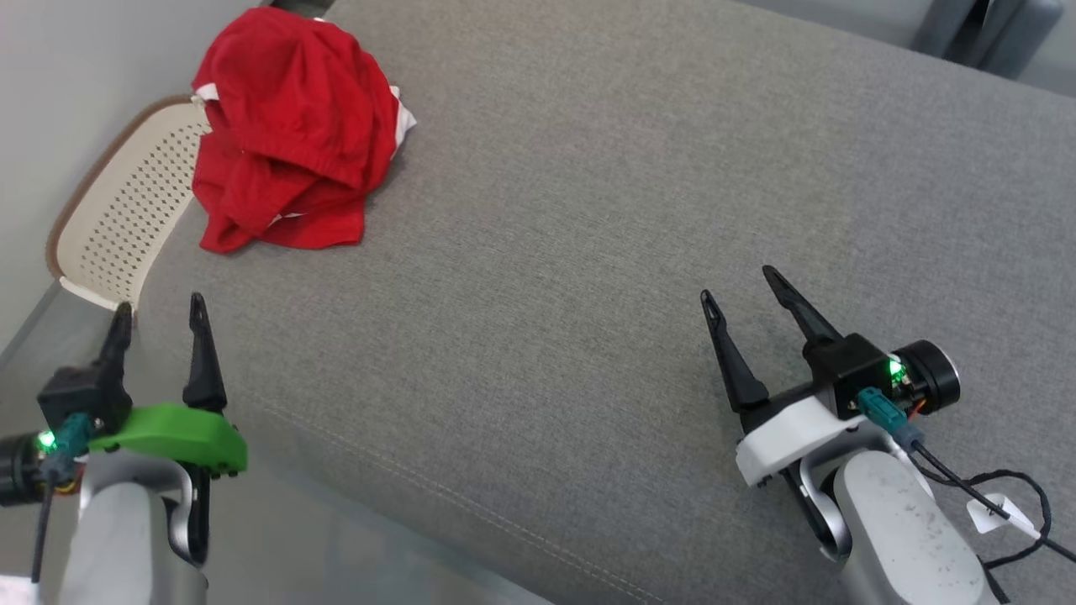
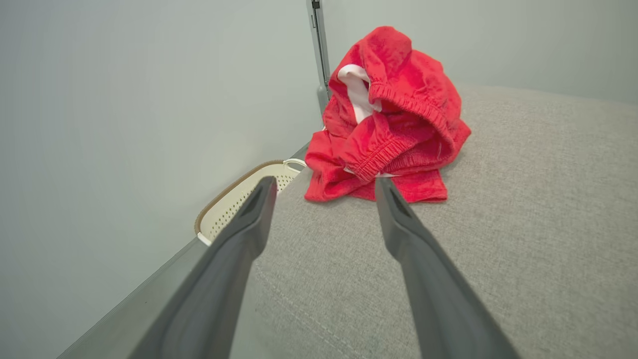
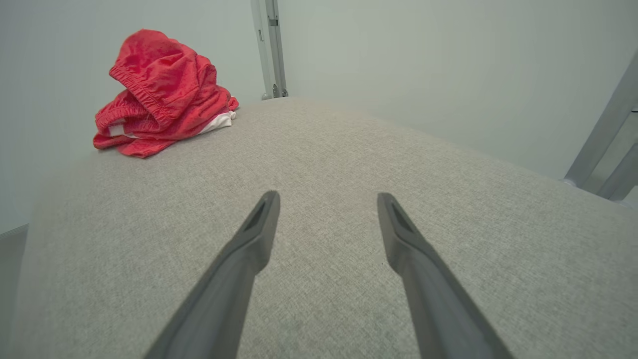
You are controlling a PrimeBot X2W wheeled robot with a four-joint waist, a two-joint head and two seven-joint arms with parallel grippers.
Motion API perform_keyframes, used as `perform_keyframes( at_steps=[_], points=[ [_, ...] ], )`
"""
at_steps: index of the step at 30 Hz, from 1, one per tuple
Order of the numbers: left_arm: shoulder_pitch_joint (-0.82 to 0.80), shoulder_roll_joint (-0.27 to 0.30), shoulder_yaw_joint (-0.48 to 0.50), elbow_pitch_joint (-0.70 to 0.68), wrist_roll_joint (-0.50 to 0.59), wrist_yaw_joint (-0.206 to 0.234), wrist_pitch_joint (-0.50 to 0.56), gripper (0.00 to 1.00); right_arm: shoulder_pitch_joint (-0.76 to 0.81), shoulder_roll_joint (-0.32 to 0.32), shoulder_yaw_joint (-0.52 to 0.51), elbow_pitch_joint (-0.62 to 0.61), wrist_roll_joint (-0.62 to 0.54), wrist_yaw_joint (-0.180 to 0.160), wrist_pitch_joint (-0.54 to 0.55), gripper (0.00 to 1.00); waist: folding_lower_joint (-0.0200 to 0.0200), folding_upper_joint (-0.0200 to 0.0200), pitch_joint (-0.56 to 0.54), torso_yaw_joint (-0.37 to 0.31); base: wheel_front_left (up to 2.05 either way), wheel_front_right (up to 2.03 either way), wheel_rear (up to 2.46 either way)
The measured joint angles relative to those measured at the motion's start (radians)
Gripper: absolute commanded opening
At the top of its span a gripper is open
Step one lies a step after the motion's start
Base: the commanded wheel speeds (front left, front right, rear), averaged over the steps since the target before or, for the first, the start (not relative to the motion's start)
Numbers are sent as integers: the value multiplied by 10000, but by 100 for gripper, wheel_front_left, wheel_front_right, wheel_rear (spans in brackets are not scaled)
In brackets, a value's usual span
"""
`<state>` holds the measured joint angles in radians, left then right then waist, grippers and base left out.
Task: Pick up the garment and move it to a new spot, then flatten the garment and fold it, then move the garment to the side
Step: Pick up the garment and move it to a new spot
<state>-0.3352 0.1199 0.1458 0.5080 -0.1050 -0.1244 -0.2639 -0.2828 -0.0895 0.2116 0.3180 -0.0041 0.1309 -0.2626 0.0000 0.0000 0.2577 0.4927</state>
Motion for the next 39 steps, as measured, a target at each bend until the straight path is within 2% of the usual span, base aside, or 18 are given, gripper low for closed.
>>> perform_keyframes(
  at_steps=[8, 13, 18, 23, 28, 29, 30, 31, 36, 39],
  points=[
    [-2045, 652, 115, 780, -253, -35, -2, 100, -644, -299, 268, -291, -117, 0, 0, 100, 0, 0, 1237, -616, 0, 0, 0],
    [-3184, 1340, -56, 1511, -633, -44, -2, 100, -1115, -397, 640, -468, -132, 0, 0, 100, 0, 0, 1960, -1047, 0, 0, 0],
    [-3924, 2031, -278, 2499, -1007, -44, -4, 100, -1559, -439, 940, -639, -146, 0, 0, 100, 0, 0, 2507, -1563, 0, 0, 0],
    [-4761, 2587, -4, 3841, -1448, -46, -6, 100, -1739, -441, 991, -940, -140, 8, -19, 100, 0, 0, 2983, -2050, 0, 0, 0],
    [-5524, 2690, 27, 4713, -1847, -46, -6, 100, -1779, -410, 869, -1139, -140, 19, -56, 100, 0, 0, 3438, -2372, 0, 0, 0],
    [-5608, 2708, 31, 4803, -1921, -46, -6, 62, -1785, -378, 842, -1166, -140, 21, -81, 100, 0, 0, 3492, -2441, 0, 0, 0],
    [-5656, 2761, 50, 4778, -1918, -46, -6, 6, -1791, -349, 811, -1185, -140, 23, -82, 100, 0, 0, 3540, -2498, 0, 0, 0],
    [-5715, 2853, 50, 4692, -1885, -46, -6, 0, -1799, -330, 782, -1220, -140, 23, -92, 100, 0, 0, 3588, -2548, 0, 0, 0],
    [-5842, 3003, -19, 3346, -1482, -46, 0, 0, -1767, -173, 546, -1162, -79, 23, -92, 100, 1, 0, 3517, -2716, 0, 0, 0],
    [-5871, 2895, -629, 2155, -1536, -46, 0, 0, -1572, -100, 357, -1009, 19, 13, -82, 100, 0, 0, 3257, -2771, 0, 0, 0]
  ],
)
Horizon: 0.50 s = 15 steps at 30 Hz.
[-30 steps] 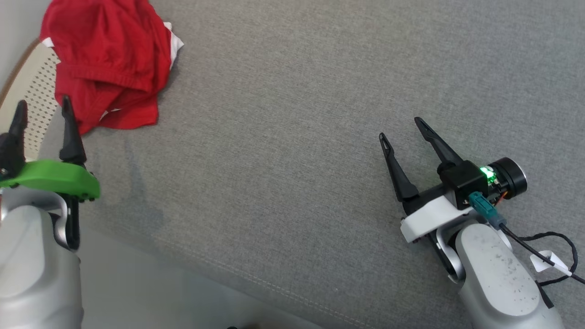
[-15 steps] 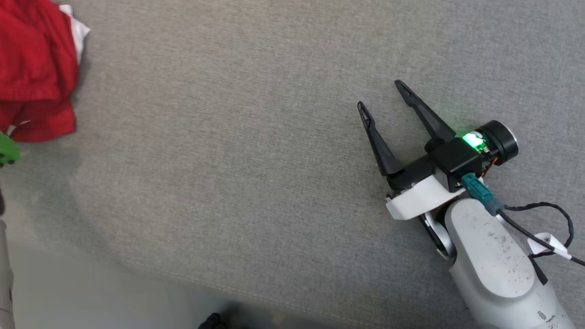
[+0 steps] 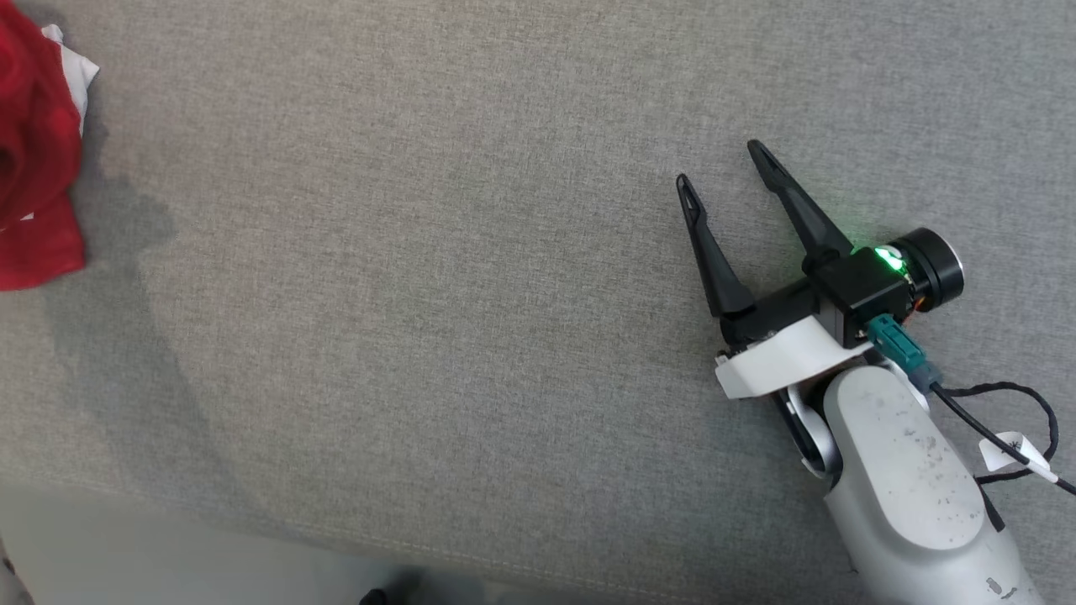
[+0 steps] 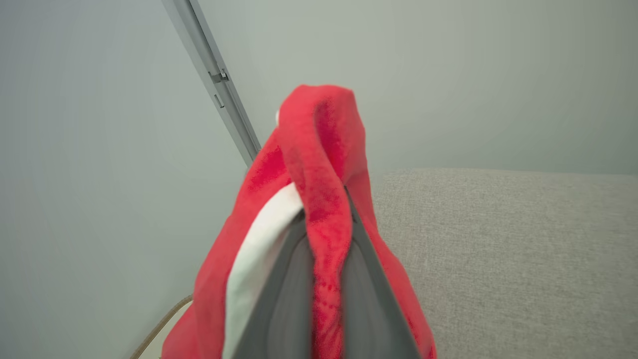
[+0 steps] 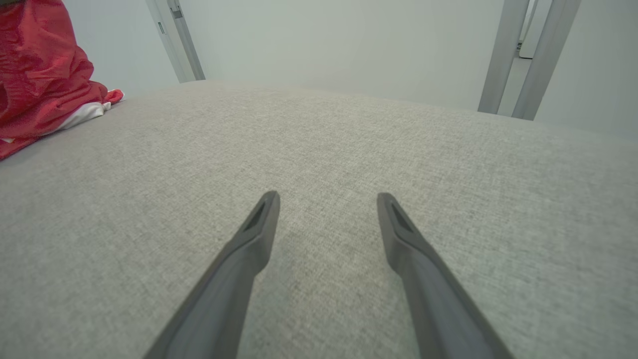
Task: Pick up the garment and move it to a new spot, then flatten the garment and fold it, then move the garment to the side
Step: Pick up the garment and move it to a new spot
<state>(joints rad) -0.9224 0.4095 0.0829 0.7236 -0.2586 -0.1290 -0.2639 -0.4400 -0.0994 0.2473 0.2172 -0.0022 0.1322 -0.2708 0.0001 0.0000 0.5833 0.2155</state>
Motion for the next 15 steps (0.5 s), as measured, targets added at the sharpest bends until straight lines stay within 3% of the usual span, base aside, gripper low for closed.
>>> perform_keyframes(
  at_steps=[7, 15],
  points=[
    [-345, -324, -2123, -2027, -690, 0, -4, 0, 558, 303, -255, 464, 201, -6, 54, 100, 0, 0, -893, -251, 0, 0, 0],
    [-195, -1778, -4671, -2851, -2161, 0, -6, 0, 991, 476, -280, 508, 729, -6, 67, 100, -1, 1, -1735, -1328, 0, 0, 0]
  ],
)
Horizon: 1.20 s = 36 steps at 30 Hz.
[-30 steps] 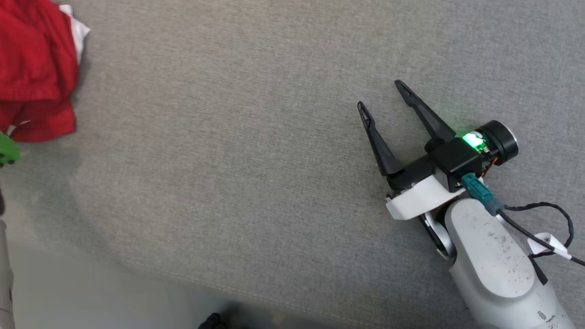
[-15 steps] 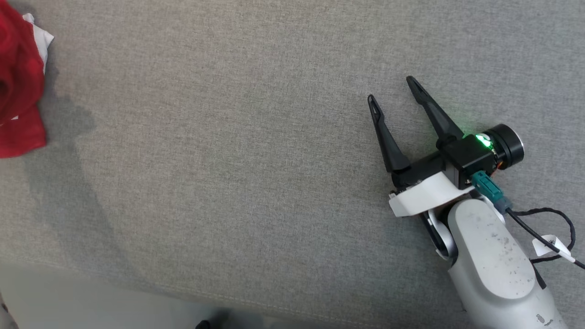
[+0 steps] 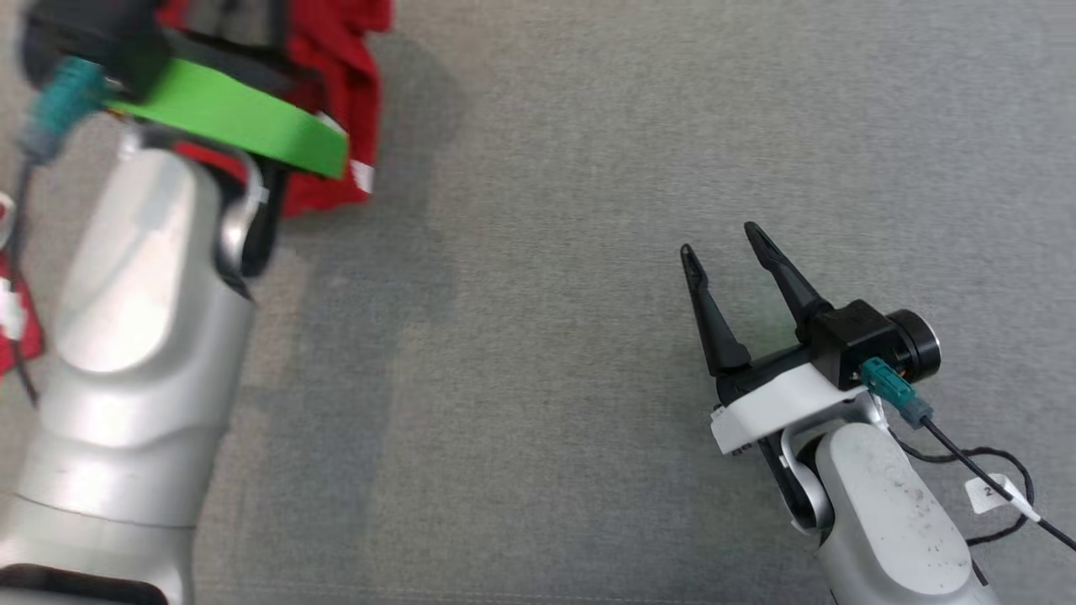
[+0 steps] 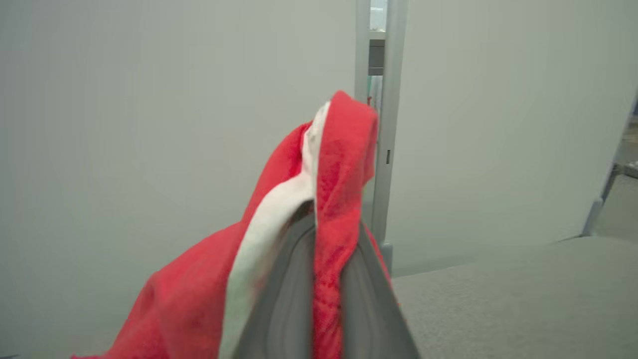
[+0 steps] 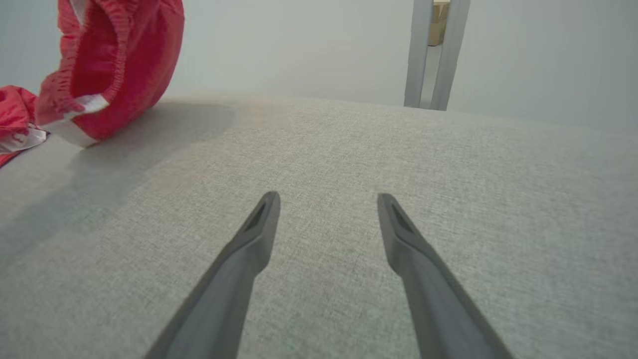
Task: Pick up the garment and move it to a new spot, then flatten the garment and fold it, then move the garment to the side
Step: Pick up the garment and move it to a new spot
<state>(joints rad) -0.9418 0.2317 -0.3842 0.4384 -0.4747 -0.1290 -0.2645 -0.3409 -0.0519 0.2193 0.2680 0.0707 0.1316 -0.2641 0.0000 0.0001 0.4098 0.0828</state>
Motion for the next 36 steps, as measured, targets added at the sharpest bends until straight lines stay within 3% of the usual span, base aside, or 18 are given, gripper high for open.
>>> perform_keyframes(
  at_steps=[4, 10, 11, 12, 13, 18, 23, 28, 36],
  points=[
    [633, -510, -1281, -27, -303, 0, 4, 0, 253, -2, -125, -13, 468, 0, 0, 100, 0, 0, -281, -831, 0, 0, 0],
    [1483, -1208, -2167, 257, -658, 2, 6, 0, 556, 10, -184, -35, 616, 0, 0, 100, 0, 0, -597, -2109, 0, 0, 0],
    [1662, -1289, -2268, 259, -631, 2, 6, 34, 644, 10, -288, -29, 690, 0, 0, 100, 0, 0, -652, -2322, 0, 0, 0],
    [1818, -1369, -2268, 293, -635, 2, 4, 96, 712, 4, -378, -31, 709, 0, 0, 100, 0, 0, -696, -2480, 0, 0, 0],
    [2040, -1453, -2245, 385, -665, 2, 4, 100, 768, -4, -453, -29, 748, 0, 0, 100, 0, 0, -751, -2665, 0, 0, 0],
    [3196, -1465, -1177, 546, -6, 6, 6, 100, 861, 12, -665, -138, 807, 0, 0, 100, 0, 0, -1089, -3265, 0, 0, 0],
    [4757, -1168, 575, 42, 775, 136, 0, 100, 947, 15, -819, -270, 815, 0, 0, 100, 0, 0, -1493, -3327, 0, 0, 0],
    [6491, -1012, 2057, -441, 1747, 226, 0, 100, 1436, 21, -1252, -299, 752, 0, 0, 100, 0, 0, -1954, -2983, 0, 0, 0],
    [8826, -1522, 3641, -982, 2489, 349, 0, 100, 2301, 13, -1189, 6, 667, 0, 0, 100, -1, 0, -3036, -2144, 0, 0, 0]
  ],
)
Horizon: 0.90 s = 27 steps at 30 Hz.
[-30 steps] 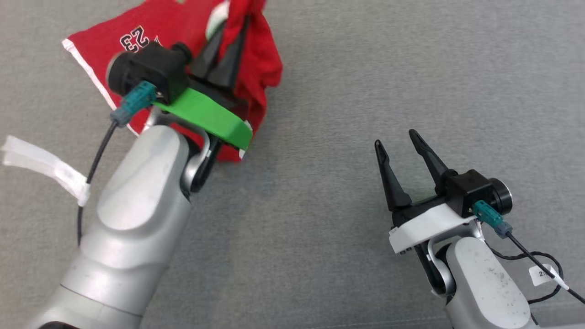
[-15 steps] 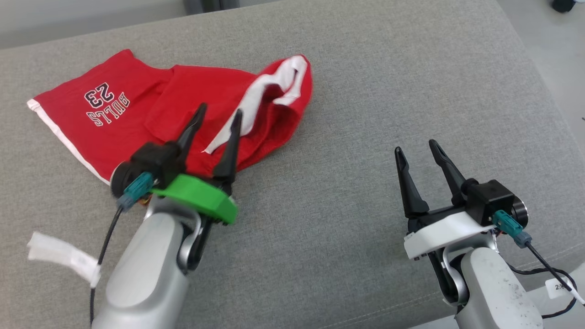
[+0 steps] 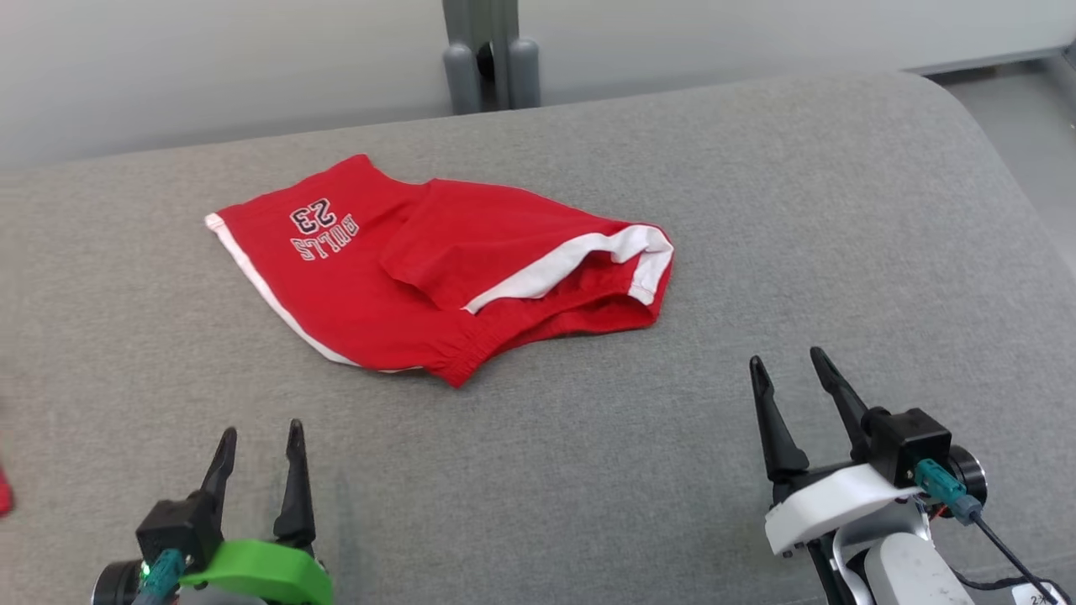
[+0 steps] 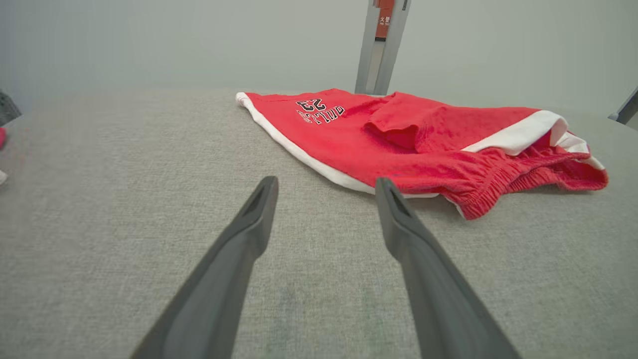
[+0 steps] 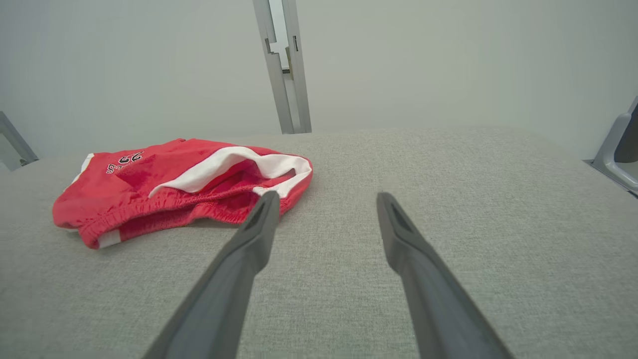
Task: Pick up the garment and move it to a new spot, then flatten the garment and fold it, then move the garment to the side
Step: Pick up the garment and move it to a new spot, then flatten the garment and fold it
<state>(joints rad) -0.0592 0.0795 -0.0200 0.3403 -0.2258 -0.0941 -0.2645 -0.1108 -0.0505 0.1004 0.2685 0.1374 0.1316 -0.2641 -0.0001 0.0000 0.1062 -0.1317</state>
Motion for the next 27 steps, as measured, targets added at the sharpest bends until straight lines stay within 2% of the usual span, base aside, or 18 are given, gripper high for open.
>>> perform_keyframes(
  at_steps=[8, 14, 21, 27],
  points=[
    [778, -265, 272, -161, 301, -115, 0, 100, 306, 4, 155, 257, -25, 0, 0, 100, 0, 0, -601, 914, 0, 0, 0],
    [456, -280, -128, -291, 219, -201, 0, 100, 39, 12, 1018, 514, 230, 0, 0, 100, 0, 0, -589, 1595, 0, 0, 0],
    [107, -291, -1035, -165, 161, -284, 0, 100, -1120, 13, 1710, 1626, 537, 0, 0, 100, 0, 0, -274, 2833, 0, 0, 0],
    [-100, -284, -1218, -245, -71, -286, 0, 100, -1474, 8, 1313, 2849, 441, 0, 0, 100, 0, 0, 64, 4125, 0, 0, 0]
  ],
)
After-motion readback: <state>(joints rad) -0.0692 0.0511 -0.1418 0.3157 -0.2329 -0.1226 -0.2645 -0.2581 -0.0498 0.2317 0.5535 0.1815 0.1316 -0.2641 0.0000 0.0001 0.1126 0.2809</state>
